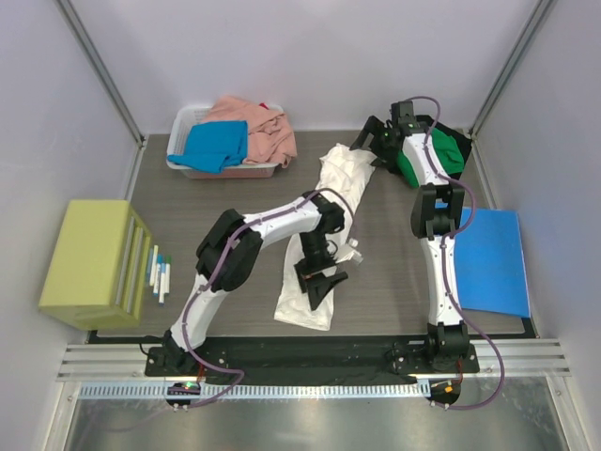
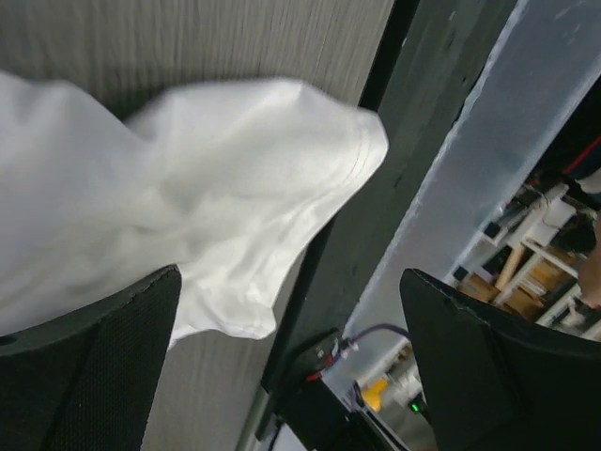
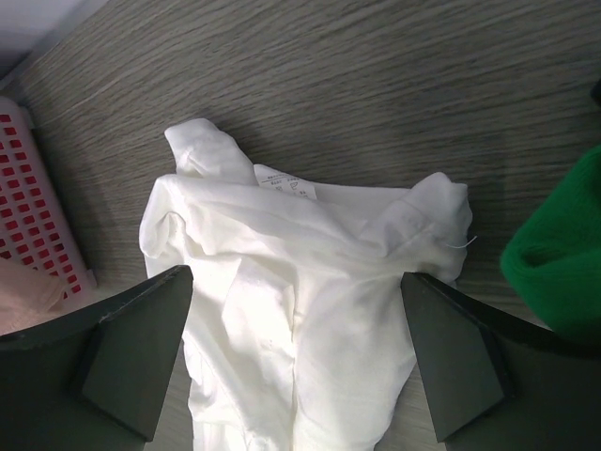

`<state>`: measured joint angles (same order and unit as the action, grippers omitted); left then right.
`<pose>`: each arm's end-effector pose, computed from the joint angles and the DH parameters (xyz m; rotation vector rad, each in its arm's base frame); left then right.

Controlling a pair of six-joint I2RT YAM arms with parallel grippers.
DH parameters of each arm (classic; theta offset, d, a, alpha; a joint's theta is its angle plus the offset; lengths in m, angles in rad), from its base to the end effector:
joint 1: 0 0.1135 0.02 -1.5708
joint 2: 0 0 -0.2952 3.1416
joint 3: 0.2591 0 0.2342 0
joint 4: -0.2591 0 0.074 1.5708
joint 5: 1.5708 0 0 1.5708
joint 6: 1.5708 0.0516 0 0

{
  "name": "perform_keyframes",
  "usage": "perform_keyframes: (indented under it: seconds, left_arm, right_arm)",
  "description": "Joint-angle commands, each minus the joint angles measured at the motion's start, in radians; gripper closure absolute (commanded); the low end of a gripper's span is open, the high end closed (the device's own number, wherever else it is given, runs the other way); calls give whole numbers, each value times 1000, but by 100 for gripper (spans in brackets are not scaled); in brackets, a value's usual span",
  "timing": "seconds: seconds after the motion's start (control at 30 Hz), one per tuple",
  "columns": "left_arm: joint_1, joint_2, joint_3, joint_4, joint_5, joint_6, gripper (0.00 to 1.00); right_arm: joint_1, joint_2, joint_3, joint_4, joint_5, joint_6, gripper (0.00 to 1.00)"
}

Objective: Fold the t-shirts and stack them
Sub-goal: Fold the tshirt

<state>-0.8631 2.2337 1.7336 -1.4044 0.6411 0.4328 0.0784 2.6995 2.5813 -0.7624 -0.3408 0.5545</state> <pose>0.2309 -0.3174 0.1813 -1.4466 -2.1508 0.7464 0.5936 0.0639 0.1781 0.4398 2.4688 0.6893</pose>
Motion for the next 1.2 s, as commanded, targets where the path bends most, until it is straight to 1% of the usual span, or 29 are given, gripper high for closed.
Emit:
perform_keyframes:
  seconds: [0.0, 0.07, 0.1, 0.2, 0.23, 0.27, 0.3, 0.33, 0.37, 0.4, 0.43, 0.47, 0.53, 0.6, 0.63, 0.67, 0.7, 0.73, 0.77, 0.87, 1.07, 1.17]
  left_arm:
    - [33, -89, 191, -126, 129, 32, 0]
    - [48, -104, 259, -172, 131, 32, 0]
    - [67, -129, 270, -182, 132, 37, 0]
    - [119, -195, 270, -209, 123, 50, 0]
    - [139, -221, 256, -191, 127, 49, 0]
    - [191, -245, 203, -165, 135, 37, 0]
    - [217, -305, 163, -127, 143, 17, 0]
    - [249, -331, 120, -14, 137, -9, 0]
    - [303, -354, 24, 49, 126, -85, 0]
    - [323, -391, -23, 111, 79, -112, 0]
    - [337, -397, -60, 208, 48, -140, 0]
    - [346, -399, -112, 241, 10, -167, 0]
    - [346, -378, -141, 272, -44, -167, 0]
    - [346, -362, -140, 262, -49, -157, 0]
    - [346, -358, -138, 249, -43, -152, 0]
    - [351, -362, -143, 248, -41, -148, 0]
    - [355, -371, -147, 252, -38, -140, 0]
    - [360, -382, -157, 258, -35, -137, 0]
    - [375, -400, -160, 260, -35, -138, 0]
    - [413, -434, -167, 260, -20, -135, 0]
    - [502, -503, -178, 259, -15, -118, 0]
    - [541, -536, -177, 257, -6, -111, 0]
  right_arm:
    - [9, 2, 30, -3, -98, 11, 0]
    - [18, -35, 33, 2, -110, 18, 0]
    - [23, -49, 30, 0, -109, 18, 0]
    - [34, -128, 22, -2, -90, 24, 0]
    - [35, -150, 22, -2, -84, 24, 0]
    - [40, -197, 20, -5, -76, 18, 0]
    - [44, -222, 17, -6, -69, 15, 0]
    - [47, -245, 11, -9, -61, 13, 0]
    - [53, -304, -13, -15, -61, 13, 0]
    - [64, -335, -38, -21, -60, 15, 0]
    - [78, -375, -68, -23, -43, 9, 0]
    - [92, -441, -120, -32, -6, -10, 0]
    - [133, -498, -165, -79, 72, -60, 0]
    - [155, -571, -261, -107, 86, -74, 0]
    - [176, -601, -318, -95, 85, -73, 0]
    - [191, -634, -460, -75, 62, -70, 0]
    - [205, -688, -537, -46, 51, -62, 0]
    - [219, -707, -603, 6, 39, -53, 0]
    - [256, -719, -710, 26, 20, -47, 0]
    - [306, -731, -840, 64, 19, -36, 0]
    - [316, -722, -983, 138, -4, 11, 0]
    - [316, -683, -992, 150, 2, 15, 0]
